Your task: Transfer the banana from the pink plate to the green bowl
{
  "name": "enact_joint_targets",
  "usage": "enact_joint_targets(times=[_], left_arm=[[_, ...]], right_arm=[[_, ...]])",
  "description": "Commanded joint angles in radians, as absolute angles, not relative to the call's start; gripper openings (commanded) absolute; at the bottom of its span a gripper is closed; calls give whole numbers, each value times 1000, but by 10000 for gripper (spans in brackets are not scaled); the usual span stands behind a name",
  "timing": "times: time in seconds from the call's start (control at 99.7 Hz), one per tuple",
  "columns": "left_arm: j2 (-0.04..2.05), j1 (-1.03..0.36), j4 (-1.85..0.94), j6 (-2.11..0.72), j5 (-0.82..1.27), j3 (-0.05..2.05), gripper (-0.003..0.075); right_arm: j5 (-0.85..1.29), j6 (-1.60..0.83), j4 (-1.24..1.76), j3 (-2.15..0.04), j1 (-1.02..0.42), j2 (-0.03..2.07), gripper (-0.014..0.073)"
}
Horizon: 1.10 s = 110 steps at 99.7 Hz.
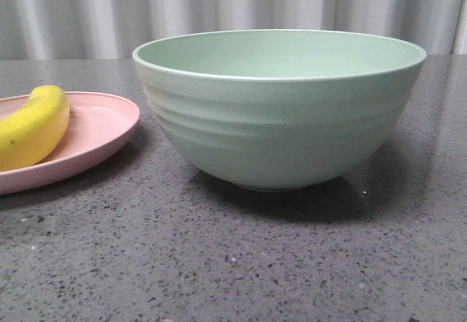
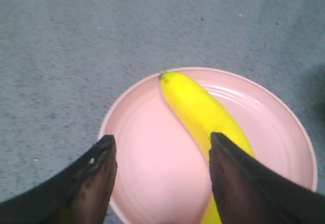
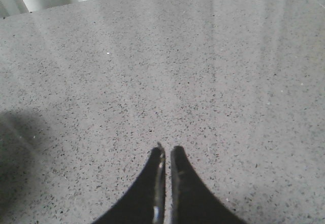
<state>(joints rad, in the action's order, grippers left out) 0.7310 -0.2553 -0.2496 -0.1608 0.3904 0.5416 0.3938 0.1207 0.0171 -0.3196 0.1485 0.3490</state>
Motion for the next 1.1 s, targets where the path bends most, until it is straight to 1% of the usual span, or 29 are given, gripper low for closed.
enact_joint_targets(times=[0.0,0.11,0.231,0.281,0.672,0.812,1.003,1.093], left_arm=[[798,-329,-278,-166,331,586,379],[882,-417,-288,-166,329,607,391],[960,-483,-288,-166,314,630,462],[988,-492,-288,-166,303,636,479],[1185,-494,-288,-166,299,702,477],[1212,-494,-288,-166,301,702,437],[1215,-494,-288,-166,301,702,309],[1215,-494,-288,-166,301,702,260]], right_arm=[[313,114,17,-356,155,366,-64],[313,114,17,-356,155,366,-64],[313,114,17,-356,155,366,-64],[313,114,17,-356,155,366,-64],[313,114,17,-356,155,366,-64],[313,114,17,-356,155,366,-64],[297,114,17,-356,155,366,-64],[297,114,17,-356,155,366,-64]])
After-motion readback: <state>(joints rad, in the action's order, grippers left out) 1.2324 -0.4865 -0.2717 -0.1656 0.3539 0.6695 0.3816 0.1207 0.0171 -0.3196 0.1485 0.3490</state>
